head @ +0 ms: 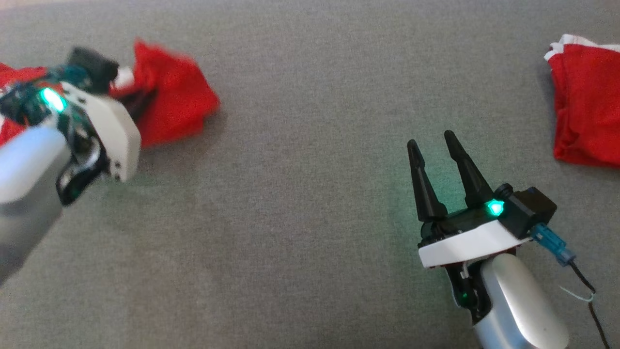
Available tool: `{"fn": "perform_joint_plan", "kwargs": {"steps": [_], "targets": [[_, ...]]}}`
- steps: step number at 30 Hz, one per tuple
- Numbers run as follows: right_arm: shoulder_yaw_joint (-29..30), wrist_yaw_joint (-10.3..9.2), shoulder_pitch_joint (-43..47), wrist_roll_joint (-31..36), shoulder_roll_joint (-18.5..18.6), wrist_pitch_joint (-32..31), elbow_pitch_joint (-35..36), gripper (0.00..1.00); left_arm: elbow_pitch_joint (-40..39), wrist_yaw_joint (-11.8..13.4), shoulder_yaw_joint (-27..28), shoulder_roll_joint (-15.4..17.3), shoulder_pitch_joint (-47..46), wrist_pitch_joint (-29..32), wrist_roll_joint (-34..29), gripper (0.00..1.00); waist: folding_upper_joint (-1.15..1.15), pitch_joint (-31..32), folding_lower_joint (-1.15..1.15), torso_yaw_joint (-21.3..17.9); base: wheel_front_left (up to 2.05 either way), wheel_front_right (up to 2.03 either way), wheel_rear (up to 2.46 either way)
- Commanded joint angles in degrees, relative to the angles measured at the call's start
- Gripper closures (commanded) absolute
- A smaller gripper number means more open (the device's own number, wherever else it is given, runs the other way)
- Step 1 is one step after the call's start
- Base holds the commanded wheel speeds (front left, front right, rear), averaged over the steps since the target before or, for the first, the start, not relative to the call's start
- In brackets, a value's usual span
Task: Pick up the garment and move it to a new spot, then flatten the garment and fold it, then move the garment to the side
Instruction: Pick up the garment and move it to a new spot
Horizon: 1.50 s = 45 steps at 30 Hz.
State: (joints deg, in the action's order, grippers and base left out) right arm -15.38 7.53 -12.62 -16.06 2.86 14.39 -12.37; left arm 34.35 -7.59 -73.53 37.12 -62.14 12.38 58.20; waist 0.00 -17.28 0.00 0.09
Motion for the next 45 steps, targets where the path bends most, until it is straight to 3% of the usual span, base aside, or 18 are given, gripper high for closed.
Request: {"fn": "perform_joint_plan", "kwargs": {"steps": [1, 7, 11, 21, 30, 38, 39, 40, 41, 45], "targets": [[-1.4, -0.04, -1.2, -0.2, 0.0, 0.6, 1.4, 0.00, 0.0, 0.1, 3.0, 1.9, -5.0, -2.9, -1.2, 1.00, 0.00, 0.8, 0.00, 0.2, 0.00, 0.00, 0.00], [-1.1, -0.04, -0.1, -0.8, 0.0, 0.6, 0.5, 0.00, 2.6, 0.8, 4.6, -1.2, -8.1, -20.5, -7.7, 1.00, 0.00, 4.4, 0.00, 0.6, 0.00, 0.00, 0.00], [-0.9, -0.04, 1.1, -1.0, 0.0, 0.6, -0.1, 0.00, 1.5, 1.6, 5.0, -2.6, -8.8, -25.5, -10.5, 1.00, 0.00, 6.8, 0.00, 0.8, 0.00, 0.00, 0.00], [-1.2, -0.04, 2.1, -2.4, 0.0, 0.6, 0.4, 0.00, -5.3, 4.2, 6.6, -3.4, -9.5, -27.1, -14.0, 1.00, 0.00, 8.7, 0.00, -0.6, 0.00, 0.00, 0.00], [-1.5, -0.04, 1.5, -4.0, 0.0, 0.6, 1.3, 0.00, -10.3, 3.8, 5.1, -4.2, -11.3, -25.6, -15.5, 1.00, 0.00, 6.8, 0.00, -4.8, 0.00, 0.00, 0.00], [-2.9, -0.04, -0.2, -5.7, 0.0, 0.6, 2.6, 0.00, -10.7, 2.3, 3.1, -9.3, -13.1, -23.7, -16.4, 1.00, 0.00, 3.4, 0.00, -11.4, 0.00, 0.00, 0.00], [-2.9, -0.04, -0.3, -5.8, 0.0, 0.6, 2.7, 0.00, -9.8, 2.2, 2.9, -10.2, -13.1, -23.4, -16.5, 0.88, 0.00, 3.3, 0.00, -12.0, 0.00, 0.00, 0.00], [-2.8, -0.04, -0.4, -6.0, 0.0, 0.6, 2.8, 0.00, -8.7, 2.1, 2.6, -11.1, -13.2, -23.3, -16.9, 0.11, 0.00, 3.1, 0.00, -12.4, 0.00, 0.00, 0.00], [-2.8, -0.04, -0.5, -6.0, 0.0, 0.6, 2.9, 0.00, -7.4, 2.2, 2.5, -11.8, -13.3, -23.4, -17.2, 0.00, 0.00, 3.0, 0.00, -12.7, 0.00, 0.00, 0.00], [-2.4, -0.04, -0.4, -6.0, 0.0, 0.6, 3.0, 0.00, -2.5, 2.5, 2.8, -13.7, -13.0, -24.4, -16.9, 0.00, 0.00, 3.1, 0.00, -12.8, 0.00, 0.00, 0.00]]}}
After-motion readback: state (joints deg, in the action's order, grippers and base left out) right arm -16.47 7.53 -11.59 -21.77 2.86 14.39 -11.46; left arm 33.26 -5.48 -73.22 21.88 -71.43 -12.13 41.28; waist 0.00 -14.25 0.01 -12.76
